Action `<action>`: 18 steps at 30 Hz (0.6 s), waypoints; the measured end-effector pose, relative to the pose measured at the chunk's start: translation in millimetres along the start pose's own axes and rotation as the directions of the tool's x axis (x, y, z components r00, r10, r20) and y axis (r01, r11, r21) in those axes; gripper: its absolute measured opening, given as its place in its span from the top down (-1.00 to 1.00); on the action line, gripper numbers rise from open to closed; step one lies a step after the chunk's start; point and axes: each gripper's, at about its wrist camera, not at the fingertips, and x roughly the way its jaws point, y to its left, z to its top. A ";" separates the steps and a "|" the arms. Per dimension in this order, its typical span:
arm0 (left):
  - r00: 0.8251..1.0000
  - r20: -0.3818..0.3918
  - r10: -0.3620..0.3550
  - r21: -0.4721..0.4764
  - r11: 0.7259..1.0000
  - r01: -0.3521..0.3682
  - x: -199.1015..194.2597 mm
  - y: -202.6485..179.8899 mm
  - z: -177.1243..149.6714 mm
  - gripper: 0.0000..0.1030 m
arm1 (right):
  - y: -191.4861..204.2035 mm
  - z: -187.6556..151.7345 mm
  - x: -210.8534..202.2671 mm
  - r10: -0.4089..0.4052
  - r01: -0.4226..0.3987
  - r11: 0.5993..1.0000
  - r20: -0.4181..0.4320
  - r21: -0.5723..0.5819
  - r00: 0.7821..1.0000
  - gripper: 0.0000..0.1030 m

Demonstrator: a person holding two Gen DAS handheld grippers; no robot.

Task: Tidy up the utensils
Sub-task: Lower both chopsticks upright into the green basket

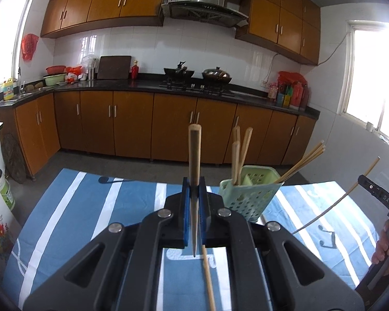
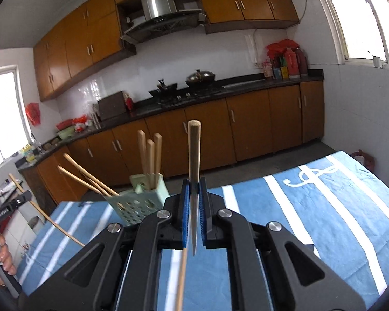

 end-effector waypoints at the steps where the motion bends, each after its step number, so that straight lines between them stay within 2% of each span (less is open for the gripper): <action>1: 1.000 0.009 -0.007 0.003 1.000 0.007 -2.2 -4.2 3.8 0.86 | 4.8 4.9 -2.7 0.018 -0.018 1.000 0.013 0.000 1.000 0.85; 8: 0.992 0.091 -0.081 0.018 0.997 0.080 -13.4 -37.9 35.3 0.86 | 36.3 33.6 -12.8 0.127 -0.125 0.992 0.104 -0.027 0.986 0.85; 14: 0.978 0.176 -0.111 0.008 0.994 0.112 -14.6 -63.7 63.8 0.86 | 50.3 46.7 -2.7 0.144 -0.138 0.989 0.157 -0.048 0.977 0.85; 18: 0.971 0.221 -0.093 0.012 0.996 0.092 -5.1 -77.7 80.4 0.86 | 54.0 49.1 6.5 0.135 -0.127 0.990 0.181 -0.054 0.974 0.85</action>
